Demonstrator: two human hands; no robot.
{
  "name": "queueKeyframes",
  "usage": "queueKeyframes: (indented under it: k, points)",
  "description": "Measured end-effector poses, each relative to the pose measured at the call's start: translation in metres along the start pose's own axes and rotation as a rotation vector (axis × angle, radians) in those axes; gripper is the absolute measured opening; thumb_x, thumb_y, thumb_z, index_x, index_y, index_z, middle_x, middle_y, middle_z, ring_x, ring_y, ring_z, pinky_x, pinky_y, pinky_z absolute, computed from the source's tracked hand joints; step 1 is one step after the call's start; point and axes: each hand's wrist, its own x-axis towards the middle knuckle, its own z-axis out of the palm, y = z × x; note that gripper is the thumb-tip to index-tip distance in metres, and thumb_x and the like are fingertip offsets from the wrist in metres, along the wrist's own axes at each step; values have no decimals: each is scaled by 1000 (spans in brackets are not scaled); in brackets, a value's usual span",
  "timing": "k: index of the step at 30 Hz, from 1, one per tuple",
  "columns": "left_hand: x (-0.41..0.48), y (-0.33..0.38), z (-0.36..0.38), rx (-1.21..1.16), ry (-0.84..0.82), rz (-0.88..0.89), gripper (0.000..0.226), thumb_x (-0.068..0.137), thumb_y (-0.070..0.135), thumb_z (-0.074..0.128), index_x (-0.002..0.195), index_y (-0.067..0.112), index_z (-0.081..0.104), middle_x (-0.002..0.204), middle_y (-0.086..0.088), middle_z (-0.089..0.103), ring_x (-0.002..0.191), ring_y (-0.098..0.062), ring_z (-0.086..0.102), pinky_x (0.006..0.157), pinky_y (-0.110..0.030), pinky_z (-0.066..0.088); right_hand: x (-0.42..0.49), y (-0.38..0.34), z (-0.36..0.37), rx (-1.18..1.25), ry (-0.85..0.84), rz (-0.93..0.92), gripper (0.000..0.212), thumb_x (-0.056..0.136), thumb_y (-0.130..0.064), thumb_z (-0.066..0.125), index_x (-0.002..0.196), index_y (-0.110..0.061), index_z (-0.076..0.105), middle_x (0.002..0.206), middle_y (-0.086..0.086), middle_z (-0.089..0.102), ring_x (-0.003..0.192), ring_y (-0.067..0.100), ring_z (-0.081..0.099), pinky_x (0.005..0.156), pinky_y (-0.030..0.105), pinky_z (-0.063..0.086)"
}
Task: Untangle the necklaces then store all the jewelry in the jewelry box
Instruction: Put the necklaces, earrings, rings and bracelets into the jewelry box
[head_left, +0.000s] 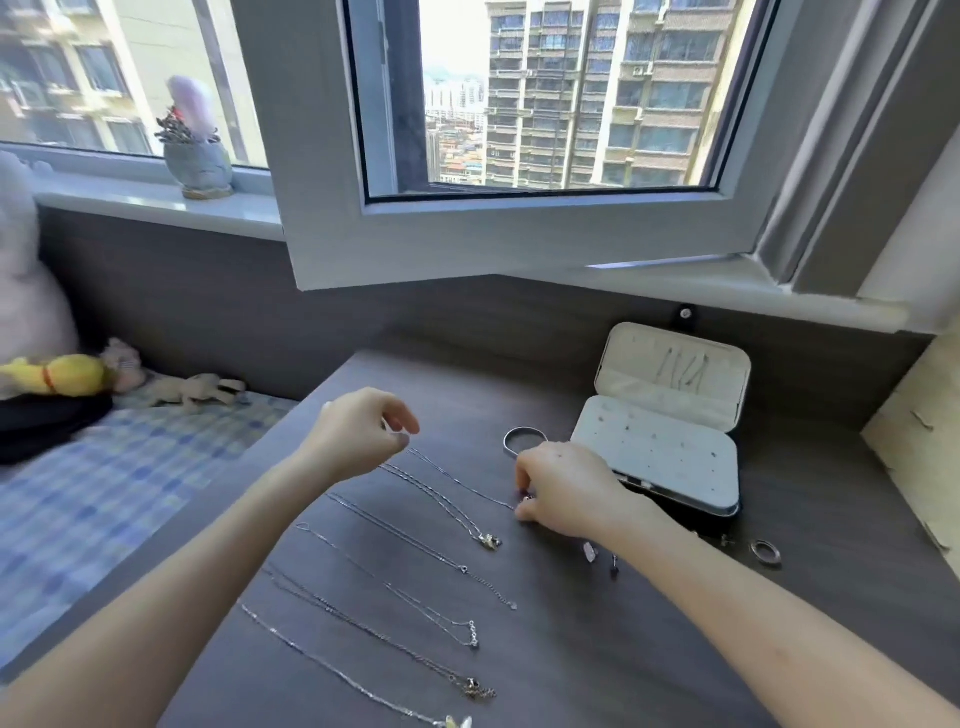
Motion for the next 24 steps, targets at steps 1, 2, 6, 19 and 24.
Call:
queueKeyframes:
  k: [1,2,6,19,24]
  points:
    - [-2,-1,2,-20,-12,7,17,78,22,62,72,37,60,82,12,59,72,-10,53,71,-25,34,0,0,1,-1,-13,-2,23,87,-26,61,102,-9,63,108,7,64,103,28,57,79,32,47]
    - [-4,0,4,-46,-26,22,14,76,24,62,71,37,60,80,13,57,73,-9,54,71,-25,35,1,0,1,5,-20,-8,22,87,-25,61,101,-9,63,108,7,64,103,28,58,79,32,47]
    - [-12,18,16,-175,-122,118,9,74,30,65,82,32,68,87,12,61,88,-11,58,79,-24,42,-4,0,-9,191,14,-12,14,88,-24,62,91,-11,60,95,4,63,92,24,58,75,31,47]
    - [-19,63,11,-829,-229,203,8,85,12,67,89,8,73,84,-2,74,79,-5,65,84,-19,50,-17,2,-97,520,160,-100,6,78,-18,73,82,-14,69,71,-9,64,67,4,57,68,26,50]
    - [-18,69,8,-887,-154,237,10,85,14,67,88,8,74,88,-6,74,78,-7,65,81,-17,50,-20,1,-113,478,146,-98,6,79,-20,72,84,-16,70,70,-11,61,64,3,53,59,21,43]
